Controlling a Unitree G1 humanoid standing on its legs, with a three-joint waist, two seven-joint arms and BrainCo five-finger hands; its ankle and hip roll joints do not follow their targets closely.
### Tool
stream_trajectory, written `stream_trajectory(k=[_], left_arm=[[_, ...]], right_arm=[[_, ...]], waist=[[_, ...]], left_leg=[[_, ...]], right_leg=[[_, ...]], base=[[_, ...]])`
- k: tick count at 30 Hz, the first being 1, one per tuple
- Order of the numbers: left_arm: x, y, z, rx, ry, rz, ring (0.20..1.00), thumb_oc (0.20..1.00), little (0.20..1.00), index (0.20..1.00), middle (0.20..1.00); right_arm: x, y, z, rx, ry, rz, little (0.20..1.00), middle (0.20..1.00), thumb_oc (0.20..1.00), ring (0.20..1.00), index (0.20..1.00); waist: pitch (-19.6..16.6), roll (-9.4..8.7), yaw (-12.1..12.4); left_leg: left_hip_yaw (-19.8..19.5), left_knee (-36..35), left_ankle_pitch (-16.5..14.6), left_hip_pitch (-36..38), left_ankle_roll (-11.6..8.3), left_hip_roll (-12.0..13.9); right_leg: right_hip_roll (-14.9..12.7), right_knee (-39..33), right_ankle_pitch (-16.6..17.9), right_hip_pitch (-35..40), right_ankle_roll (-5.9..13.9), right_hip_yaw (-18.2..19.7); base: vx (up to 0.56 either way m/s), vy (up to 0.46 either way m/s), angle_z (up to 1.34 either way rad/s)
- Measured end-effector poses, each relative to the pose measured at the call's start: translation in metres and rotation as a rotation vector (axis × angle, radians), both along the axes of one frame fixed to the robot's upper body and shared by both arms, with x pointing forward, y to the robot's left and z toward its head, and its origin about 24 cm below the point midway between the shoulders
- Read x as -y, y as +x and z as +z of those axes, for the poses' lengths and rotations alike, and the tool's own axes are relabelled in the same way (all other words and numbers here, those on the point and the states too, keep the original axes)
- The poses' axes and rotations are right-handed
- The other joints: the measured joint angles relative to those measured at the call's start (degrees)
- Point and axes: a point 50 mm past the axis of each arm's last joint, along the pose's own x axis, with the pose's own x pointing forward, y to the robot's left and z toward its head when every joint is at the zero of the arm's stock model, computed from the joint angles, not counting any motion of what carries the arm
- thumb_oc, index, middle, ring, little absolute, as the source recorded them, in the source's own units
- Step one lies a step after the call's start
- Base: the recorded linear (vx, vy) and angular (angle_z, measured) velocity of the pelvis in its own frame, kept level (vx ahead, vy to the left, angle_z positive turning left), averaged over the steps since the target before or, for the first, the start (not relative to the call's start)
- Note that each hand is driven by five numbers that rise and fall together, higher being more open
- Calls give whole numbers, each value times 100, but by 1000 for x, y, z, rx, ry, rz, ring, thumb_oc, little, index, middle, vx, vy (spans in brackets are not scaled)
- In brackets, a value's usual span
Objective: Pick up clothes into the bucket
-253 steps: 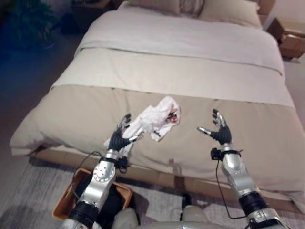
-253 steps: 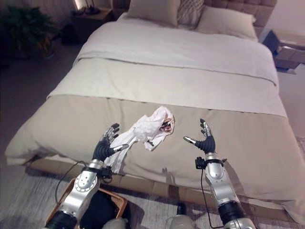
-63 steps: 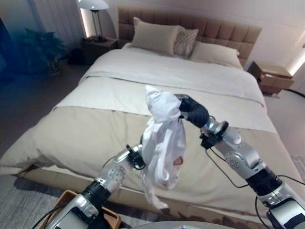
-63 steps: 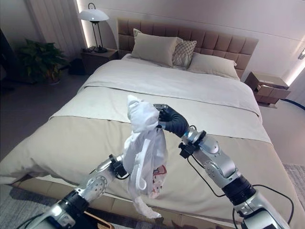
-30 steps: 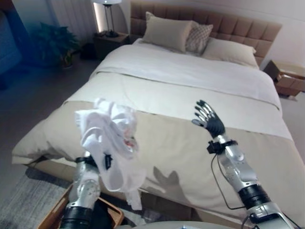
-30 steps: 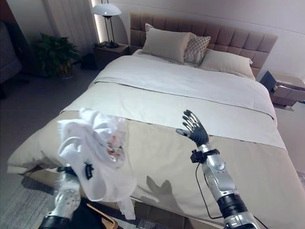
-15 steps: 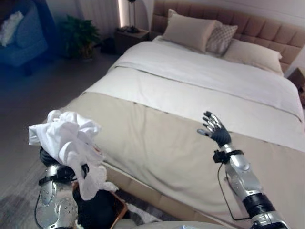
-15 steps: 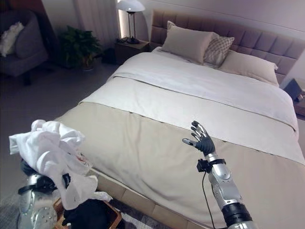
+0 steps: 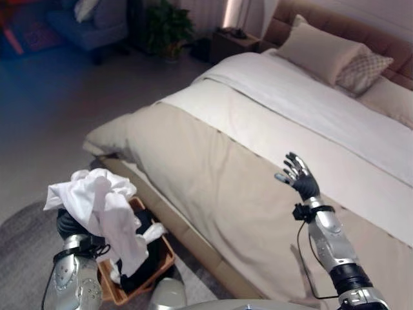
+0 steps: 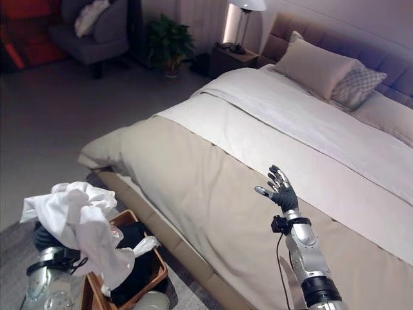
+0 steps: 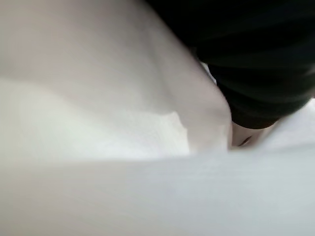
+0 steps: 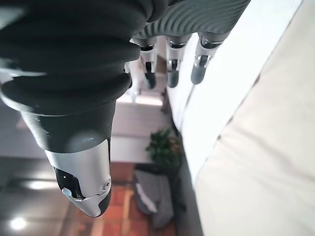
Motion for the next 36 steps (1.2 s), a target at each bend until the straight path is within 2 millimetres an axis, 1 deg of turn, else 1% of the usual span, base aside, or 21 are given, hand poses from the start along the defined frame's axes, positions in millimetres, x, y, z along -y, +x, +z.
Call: stream_trajectory(k=[1,4,7,8,12,15,17,19,20,21,22,23,25,26,27,28,30,31,33,35,36], left_arm=[[-3,-1,2,7,4,12,200,200,200,200,200],[-16,-7,13,26,47,73,200,200,200,200,200],[-27,-13,20,18,92,121,200,200,200,200,200],[-29,-14,21,21,94,131,200,200,200,200,200],[-32,-10,26,-19,175,131,200,200,200,200,200],[-29,-6,17,-81,198,120,200,200,200,200,200],[-26,6,5,-144,195,97,200,200,200,200,200],[-23,11,-3,-185,194,97,200,200,200,200,200],[-17,19,-5,-181,177,96,200,200,200,200,200],[-15,23,-4,-175,173,94,200,200,200,200,200],[-11,31,0,-159,178,91,200,200,200,200,200],[-11,36,5,-140,179,98,200,200,200,200,200],[-8,54,17,-91,174,116,200,200,200,200,200],[-9,55,19,-81,178,126,200,200,200,200,200],[-9,62,28,-48,188,134,200,200,200,200,200],[-10,63,31,-42,197,142,200,200,200,200,200],[-9,73,44,5,202,162,200,200,200,200,200],[-8,78,50,28,207,170,200,200,200,200,200],[-8,86,62,60,233,199,200,200,200,200,200],[-8,89,72,95,230,234,200,200,200,200,200],[-10,89,76,112,231,255,200,200,200,200,200]], right_arm=[[1,-1,0,0,4,-6,1000,1000,1000,1000,1000],[2,-1,-1,-1,10,-16,1000,1000,1000,1000,1000],[1,-2,-2,-2,14,-13,1000,1000,1000,1000,1000],[1,-2,-2,-2,15,-13,1000,1000,1000,1000,1000],[1,-3,-2,-3,14,-7,1000,1000,1000,1000,1000],[2,-7,-4,-8,15,-10,1000,1000,1000,1000,1000],[3,-9,-3,0,10,-9,1000,1000,1000,1000,1000],[2,-9,-3,1,12,-11,1000,1000,1000,1000,1000],[2,-8,1,21,7,-13,1000,1000,1000,1000,1000],[2,-7,2,25,8,-15,1000,1000,1000,1000,1000],[1,-7,7,46,5,-14,1000,1000,1000,1000,1000],[-1,-4,13,73,4,-4,1000,1000,1000,1000,1000],[-3,0,22,109,2,6,1000,1000,1000,1000,1000],[-4,2,27,131,0,13,1000,1000,1000,1000,1000],[-4,2,31,151,-2,17,1000,1000,1000,1000,1000],[-5,4,37,172,-7,25,1000,1000,1000,1000,1000],[-6,6,44,195,-36,45,1000,1000,1000,1000,1000],[-7,5,45,193,-56,60,1000,1000,1000,1000,1000],[-11,11,52,218,-71,82,1000,1000,1000,1000,1000],[-13,10,56,235,-79,96,1000,1000,1000,1000,1000],[-13,10,59,249,-82,99,1000,1000,1000,1000,1000]], waist=[[9,-26,14],[44,-64,187],[51,-71,211],[51,-72,187],[177,-91,286],[288,-76,331],[410,-50,328],[528,24,320],[733,42,317],[827,64,284],[963,123,232],[1096,123,197],[1397,190,41],[1457,212,39],[1585,205,-116],[1657,228,-99],[1785,203,-181],[1822,183,-234],[2046,176,-307],[2069,87,-415],[2094,79,-412]], left_leg=[[-15,5,0,2,0,2],[-102,39,2,-63,-5,-17],[-199,88,-4,-93,-13,-80],[-230,101,-5,-119,-13,-94],[-435,196,-3,-299,-56,-127],[-558,245,-38,-499,-122,-128],[-659,370,52,-772,-118,-139],[-679,447,62,-931,-105,-151],[-691,580,72,-1068,-97,-196],[-692,631,77,-1124,-92,-212],[-688,813,74,-1372,-90,-265],[-693,881,73,-1472,-91,-307],[-609,1072,76,-1792,-84,-363],[-606,1096,27,-1894,-85,-390],[-547,1198,28,-2059,-80,-415],[-535,1237,28,-2144,-79,-435],[-446,1416,27,-2456,-75,-431],[-399,1488,0,-2591,-32,-428],[-361,1666,-26,-2793,-1,-445],[-286,1882,-75,-3058,36,-448],[-280,2015,-120,-3183,71,-465]], right_leg=[[-16,13,-10,2,0,-14],[-3,45,-43,5,-5,-108],[-13,97,-71,35,-13,-204],[-25,104,-85,40,-10,-248],[-15,211,-162,-11,-14,-430],[-44,482,-335,-214,-25,-525],[-86,805,-457,-485,-28,-607],[-139,1006,-523,-687,-46,-608],[-258,1337,-636,-872,-50,-600],[-289,1478,-669,-964,-66,-581],[-442,1797,-791,-1272,-83,-540],[-521,2009,-864,-1406,-78,-510],[-732,2440,-945,-1874,-120,-342],[-783,2547,-1000,-1985,-108,-323],[-862,2711,-1026,-2214,-145,-235],[-883,2798,-1034,-2317,-142,-224],[-936,2987,-1035,-2717,-147,-40],[-972,3078,-1041,-2889,-154,24],[-1002,3283,-1066,-3119,-179,131],[-1066,3513,-1136,-3452,-208,263],[-1079,3644,-1175,-3569,-207,279]], base=[[-3,9,30],[6,21,16],[-9,5,15],[-60,-9,26],[-48,-2,24],[-28,-55,17],[-129,51,28],[-135,76,10],[-138,105,4],[-182,147,2],[-80,86,2],[-138,124,-2],[-125,125,-10],[-76,89,-12],[-55,57,-9],[-75,74,-16],[-48,55,-23],[-20,31,-24],[-38,41,-17],[-10,38,-15],[1,45,-11]])
